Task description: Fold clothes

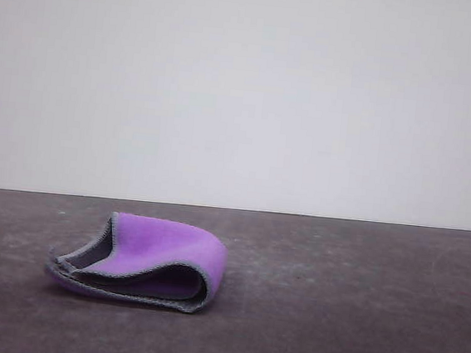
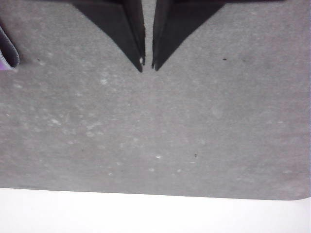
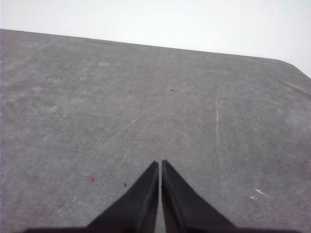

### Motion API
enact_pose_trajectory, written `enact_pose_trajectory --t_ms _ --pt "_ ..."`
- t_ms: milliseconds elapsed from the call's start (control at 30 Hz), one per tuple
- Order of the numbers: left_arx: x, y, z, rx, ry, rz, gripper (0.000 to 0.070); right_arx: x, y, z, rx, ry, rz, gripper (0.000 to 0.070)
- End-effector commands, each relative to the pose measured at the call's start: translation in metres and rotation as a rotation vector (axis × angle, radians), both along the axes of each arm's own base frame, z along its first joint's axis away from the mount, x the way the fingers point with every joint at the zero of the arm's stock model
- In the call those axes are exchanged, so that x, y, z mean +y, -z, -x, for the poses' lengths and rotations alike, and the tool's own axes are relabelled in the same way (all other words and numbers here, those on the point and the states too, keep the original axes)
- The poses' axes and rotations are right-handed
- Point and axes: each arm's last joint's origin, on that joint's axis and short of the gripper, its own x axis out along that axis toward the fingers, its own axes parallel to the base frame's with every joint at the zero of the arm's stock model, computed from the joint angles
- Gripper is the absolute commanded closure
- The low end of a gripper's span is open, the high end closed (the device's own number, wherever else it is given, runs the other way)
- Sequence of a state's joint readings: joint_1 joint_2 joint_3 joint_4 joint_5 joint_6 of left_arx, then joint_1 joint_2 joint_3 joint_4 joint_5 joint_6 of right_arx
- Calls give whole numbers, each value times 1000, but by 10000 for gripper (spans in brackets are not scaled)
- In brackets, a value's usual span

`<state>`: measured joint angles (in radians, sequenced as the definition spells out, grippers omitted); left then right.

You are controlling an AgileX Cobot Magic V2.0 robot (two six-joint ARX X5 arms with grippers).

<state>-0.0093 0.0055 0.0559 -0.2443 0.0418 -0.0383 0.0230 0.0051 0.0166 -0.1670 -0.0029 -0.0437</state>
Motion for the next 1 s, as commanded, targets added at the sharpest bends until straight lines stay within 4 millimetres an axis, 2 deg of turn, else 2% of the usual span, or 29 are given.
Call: enact_pose_trajectory --t_ms 0,967 --pt "0 6 0 32 -1 0 684 0 0 0 -9 8 -17 693" --pt "0 6 0 32 -1 0 684 0 0 0 -9 8 -17 693"
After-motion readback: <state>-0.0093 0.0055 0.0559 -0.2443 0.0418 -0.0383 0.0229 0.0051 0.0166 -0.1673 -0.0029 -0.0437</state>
